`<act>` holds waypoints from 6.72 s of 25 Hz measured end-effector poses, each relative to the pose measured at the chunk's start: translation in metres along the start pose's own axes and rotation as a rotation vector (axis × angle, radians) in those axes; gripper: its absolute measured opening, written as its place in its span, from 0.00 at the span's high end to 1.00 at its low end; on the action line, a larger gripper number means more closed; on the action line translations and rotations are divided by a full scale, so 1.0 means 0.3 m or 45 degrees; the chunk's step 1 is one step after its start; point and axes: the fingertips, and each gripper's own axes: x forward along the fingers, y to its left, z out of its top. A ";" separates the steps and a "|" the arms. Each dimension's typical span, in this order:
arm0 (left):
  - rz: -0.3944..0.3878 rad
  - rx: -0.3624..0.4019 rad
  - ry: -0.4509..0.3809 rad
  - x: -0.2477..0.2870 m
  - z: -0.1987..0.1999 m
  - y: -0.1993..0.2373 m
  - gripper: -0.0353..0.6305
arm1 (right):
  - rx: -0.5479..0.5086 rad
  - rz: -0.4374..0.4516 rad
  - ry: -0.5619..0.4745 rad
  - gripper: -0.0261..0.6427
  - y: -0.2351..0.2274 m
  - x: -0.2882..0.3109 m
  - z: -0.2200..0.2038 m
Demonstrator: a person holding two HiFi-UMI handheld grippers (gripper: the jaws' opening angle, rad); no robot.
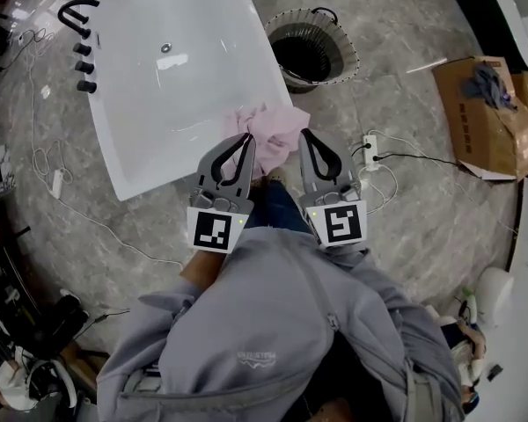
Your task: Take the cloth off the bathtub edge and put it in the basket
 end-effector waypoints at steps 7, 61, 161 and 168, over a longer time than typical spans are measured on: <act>0.008 0.005 0.079 0.025 -0.121 0.017 0.93 | 0.025 0.064 0.067 0.95 0.012 0.053 -0.108; -0.125 -0.169 0.797 0.087 -1.210 0.055 0.39 | -0.049 0.409 0.721 0.20 0.027 0.205 -1.181; -1.104 0.190 0.348 0.477 0.025 -0.939 0.82 | 0.193 -0.432 0.305 0.87 -0.586 -0.554 -0.166; -0.948 0.127 0.311 0.663 0.067 -1.062 0.83 | 0.114 -0.264 0.304 0.87 -0.817 -0.580 -0.161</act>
